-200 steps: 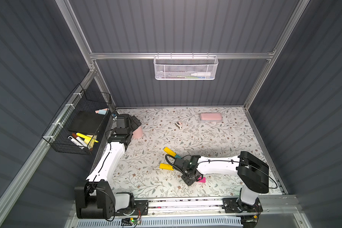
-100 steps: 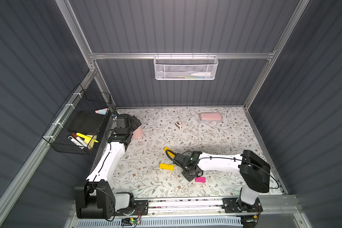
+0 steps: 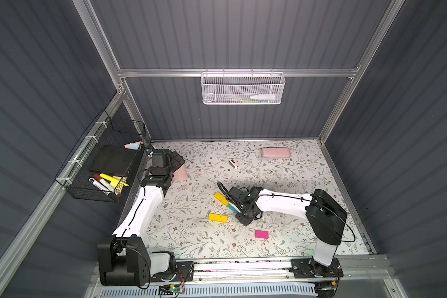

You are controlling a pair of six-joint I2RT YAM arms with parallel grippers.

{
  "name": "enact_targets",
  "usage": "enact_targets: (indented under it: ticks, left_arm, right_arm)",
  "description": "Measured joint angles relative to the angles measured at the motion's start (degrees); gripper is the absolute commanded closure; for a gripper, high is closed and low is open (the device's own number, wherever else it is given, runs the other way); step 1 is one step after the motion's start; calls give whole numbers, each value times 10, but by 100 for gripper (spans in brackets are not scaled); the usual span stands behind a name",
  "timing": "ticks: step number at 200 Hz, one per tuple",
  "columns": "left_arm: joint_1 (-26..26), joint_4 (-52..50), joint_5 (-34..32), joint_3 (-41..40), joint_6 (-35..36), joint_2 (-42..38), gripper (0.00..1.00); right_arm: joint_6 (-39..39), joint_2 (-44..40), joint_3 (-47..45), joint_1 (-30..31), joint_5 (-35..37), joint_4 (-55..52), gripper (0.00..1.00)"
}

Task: Assemble the letter v with building blocks
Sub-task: Assemble the building block at the center of the board.

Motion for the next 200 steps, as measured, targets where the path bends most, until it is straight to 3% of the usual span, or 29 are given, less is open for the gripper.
enact_targets:
  ticks: [200]
  left_arm:
    - [0, 0, 0, 0, 0, 0, 0]
  right_arm:
    - [-60, 63, 56, -32, -31, 16, 67]
